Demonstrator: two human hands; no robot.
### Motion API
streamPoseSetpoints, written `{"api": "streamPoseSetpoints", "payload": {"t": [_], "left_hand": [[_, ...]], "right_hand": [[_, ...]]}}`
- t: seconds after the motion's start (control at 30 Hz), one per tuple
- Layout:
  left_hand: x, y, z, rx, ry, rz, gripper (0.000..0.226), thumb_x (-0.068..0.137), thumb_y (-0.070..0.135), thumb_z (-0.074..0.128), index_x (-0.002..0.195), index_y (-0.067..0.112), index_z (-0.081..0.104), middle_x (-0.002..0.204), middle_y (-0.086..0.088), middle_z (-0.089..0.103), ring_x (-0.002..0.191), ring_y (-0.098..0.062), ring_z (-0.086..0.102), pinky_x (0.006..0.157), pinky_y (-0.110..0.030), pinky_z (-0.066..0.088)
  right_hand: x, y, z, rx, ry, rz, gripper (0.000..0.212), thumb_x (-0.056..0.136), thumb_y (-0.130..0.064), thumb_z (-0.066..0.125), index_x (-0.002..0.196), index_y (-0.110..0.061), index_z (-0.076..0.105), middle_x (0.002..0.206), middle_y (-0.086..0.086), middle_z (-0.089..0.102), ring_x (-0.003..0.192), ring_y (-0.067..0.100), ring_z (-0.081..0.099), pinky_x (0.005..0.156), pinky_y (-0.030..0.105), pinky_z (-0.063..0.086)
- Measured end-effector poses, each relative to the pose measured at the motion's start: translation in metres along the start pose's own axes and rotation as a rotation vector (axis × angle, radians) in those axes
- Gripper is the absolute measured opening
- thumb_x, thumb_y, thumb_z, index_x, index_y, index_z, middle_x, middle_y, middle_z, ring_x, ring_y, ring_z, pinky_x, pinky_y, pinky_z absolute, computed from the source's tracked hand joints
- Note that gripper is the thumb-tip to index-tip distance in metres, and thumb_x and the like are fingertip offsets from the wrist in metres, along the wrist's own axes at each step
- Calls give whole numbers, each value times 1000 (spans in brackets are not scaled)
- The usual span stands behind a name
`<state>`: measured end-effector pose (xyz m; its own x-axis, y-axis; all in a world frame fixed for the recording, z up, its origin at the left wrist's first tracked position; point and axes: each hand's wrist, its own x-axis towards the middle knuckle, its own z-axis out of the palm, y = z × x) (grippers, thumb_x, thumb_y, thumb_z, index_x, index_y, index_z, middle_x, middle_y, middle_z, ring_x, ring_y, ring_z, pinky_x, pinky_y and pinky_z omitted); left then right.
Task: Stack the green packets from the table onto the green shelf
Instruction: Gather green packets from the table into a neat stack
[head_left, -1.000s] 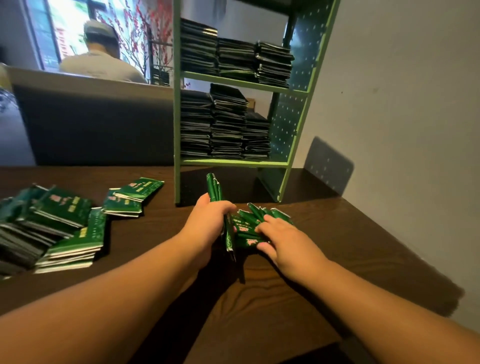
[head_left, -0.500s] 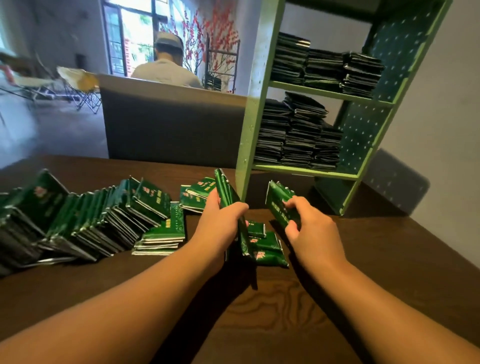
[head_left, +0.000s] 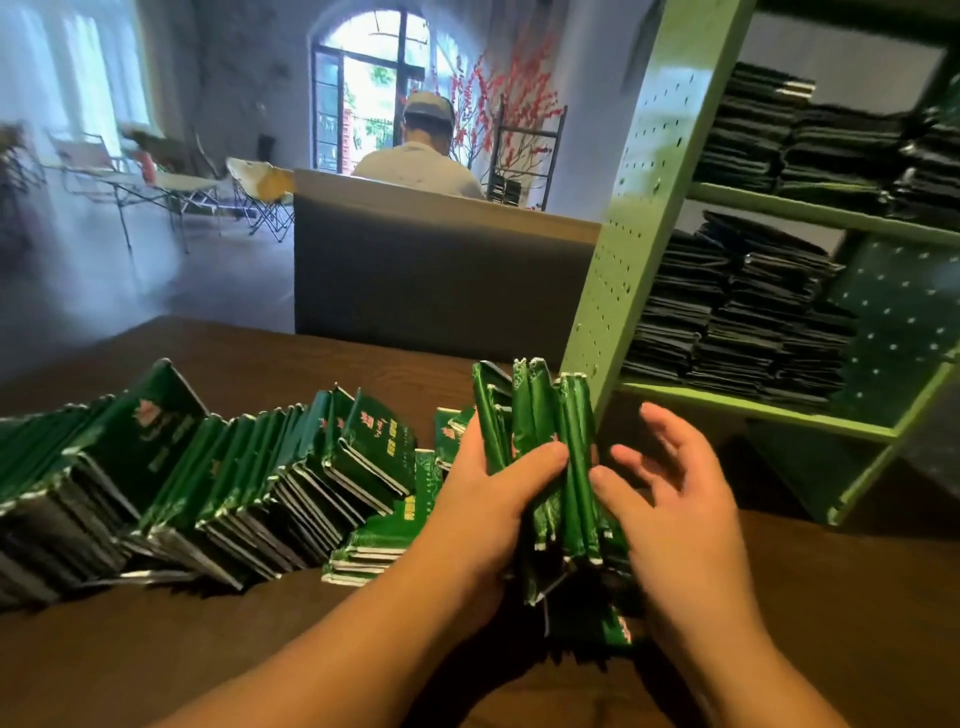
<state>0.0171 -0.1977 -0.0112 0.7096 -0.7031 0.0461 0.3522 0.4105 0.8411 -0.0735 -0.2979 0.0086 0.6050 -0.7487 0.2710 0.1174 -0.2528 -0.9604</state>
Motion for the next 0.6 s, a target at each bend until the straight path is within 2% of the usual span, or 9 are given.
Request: {"api": "streamPoseSetpoints", "payload": {"t": [0.03, 0.07, 0.13, 0.2, 0.27, 0.37, 0.43, 0.5, 0.6], "left_hand": [[-1, 0, -3, 10, 1, 7, 34, 90, 13, 73, 120, 23, 60, 109, -12, 76, 97, -31, 75, 81, -46, 61], [-1, 1, -5, 11, 4, 23, 35, 89, 12, 72, 121, 22, 59, 109, -12, 76, 98, -31, 75, 81, -46, 61], [-4, 4, -7, -17, -10, 29, 42, 84, 14, 77, 121, 21, 58, 107, -12, 77, 95, -30, 76, 74, -42, 62], [-8, 3, -7, -40, -65, 8, 51, 77, 21, 82, 122, 22, 59, 109, -14, 76, 94, -32, 76, 71, -40, 62], [-12, 0, -6, -47, -96, 2, 47, 74, 25, 75, 120, 21, 63, 110, -16, 76, 96, -33, 75, 73, -40, 62], [-16, -3, -5, -12, -58, 70, 33, 77, 34, 70, 108, 23, 73, 108, -15, 76, 98, -34, 75, 76, -40, 63], [-16, -6, -1, 126, -21, 156, 22, 83, 45, 69, 97, 29, 76, 102, -9, 78, 94, -27, 76, 74, -35, 61], [-17, -5, 2, 258, 37, 265, 24, 87, 55, 64, 94, 35, 75, 95, -1, 79, 87, -17, 75, 69, -25, 58], [-20, 1, 5, 361, 65, 386, 34, 90, 54, 54, 94, 28, 75, 89, 9, 78, 83, -8, 73, 67, -16, 54]], "right_hand": [[4, 5, -1, 36, -55, 92, 68, 86, -1, 73, 141, -34, 50, 107, -28, 55, 104, -2, 66, 62, 14, 56], [8, 8, -2, 59, -102, 154, 74, 85, -3, 74, 147, -31, 46, 110, -25, 57, 112, 2, 64, 64, 15, 55], [13, 11, -8, 138, -196, 229, 80, 78, -7, 78, 148, -25, 47, 122, -11, 69, 117, 12, 65, 79, 24, 56], [12, 13, -14, 347, -359, 304, 80, 66, -7, 90, 139, -20, 59, 122, 8, 73, 110, 28, 72, 80, 39, 62], [7, 15, -17, 552, -469, 411, 89, 44, -10, 102, 127, -14, 68, 122, 22, 70, 107, 41, 71, 75, 48, 62], [2, 16, -17, 707, -522, 549, 91, 26, -8, 104, 112, -4, 75, 119, 29, 69, 103, 46, 71, 70, 53, 61], [-2, 16, -18, 715, -562, 567, 87, 29, -7, 104, 111, -7, 76, 119, 27, 70, 103, 43, 71, 72, 51, 61], [-4, 18, -18, 707, -559, 521, 84, 33, -9, 103, 112, -11, 77, 120, 24, 71, 105, 41, 72, 74, 49, 61], [-7, 19, -14, 675, -483, 458, 57, 58, -3, 90, 112, -10, 75, 116, 21, 73, 104, 38, 73, 76, 50, 62]]}}
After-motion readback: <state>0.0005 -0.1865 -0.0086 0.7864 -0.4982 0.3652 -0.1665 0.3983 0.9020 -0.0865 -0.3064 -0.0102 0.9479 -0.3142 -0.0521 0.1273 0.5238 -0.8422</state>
